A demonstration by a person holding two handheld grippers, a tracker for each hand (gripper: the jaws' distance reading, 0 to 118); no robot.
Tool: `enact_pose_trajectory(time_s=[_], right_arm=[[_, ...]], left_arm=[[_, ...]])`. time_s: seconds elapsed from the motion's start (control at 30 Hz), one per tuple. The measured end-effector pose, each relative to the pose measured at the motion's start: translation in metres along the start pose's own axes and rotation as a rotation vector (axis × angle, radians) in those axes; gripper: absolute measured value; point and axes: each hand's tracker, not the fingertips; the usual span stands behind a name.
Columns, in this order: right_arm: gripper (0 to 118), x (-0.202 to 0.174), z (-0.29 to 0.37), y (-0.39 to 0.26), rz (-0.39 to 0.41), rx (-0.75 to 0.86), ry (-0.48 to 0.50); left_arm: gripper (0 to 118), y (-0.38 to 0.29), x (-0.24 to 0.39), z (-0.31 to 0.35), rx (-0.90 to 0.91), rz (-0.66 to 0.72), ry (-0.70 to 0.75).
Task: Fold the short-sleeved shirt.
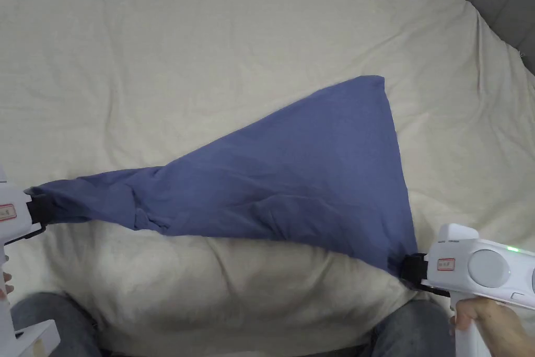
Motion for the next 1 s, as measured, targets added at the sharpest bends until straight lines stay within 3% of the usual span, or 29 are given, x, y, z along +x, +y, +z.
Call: enact_pose_trajectory(time_s=[0.07, 0.23, 0.4, 0.57, 0.77, 1.0], right_arm=[[8, -0.002, 0.002, 0.002, 0.047, 0.008, -0.024], [5, 0.008, 0.027, 0.009, 0.028, 0.013, 0.023], [5, 0.005, 0.090, 0.036, 0.082, 0.180, 0.094], [5, -0.002, 0.170, 0.072, 0.108, 0.372, 0.177], [5, 0.011, 0.275, 0.115, 0.015, 0.629, 0.307], [5, 0.033, 0.361, 0.144, -0.021, 0.791, 0.405]], left_arm=[[5, -0.001, -0.001, 0.000, -0.001, 0.007, 0.000], [4, 0.008, -0.005, 0.005, 0.022, 0.086, -0.034], [5, 0.029, 0.005, 0.019, 0.078, 0.035, -0.047], [4, 0.073, 0.015, 0.060, 0.217, 0.095, -0.165], [5, 0.134, 0.022, 0.128, 0.445, 0.032, -0.198], [5, 0.177, 0.010, 0.203, 0.657, 0.106, -0.304]])
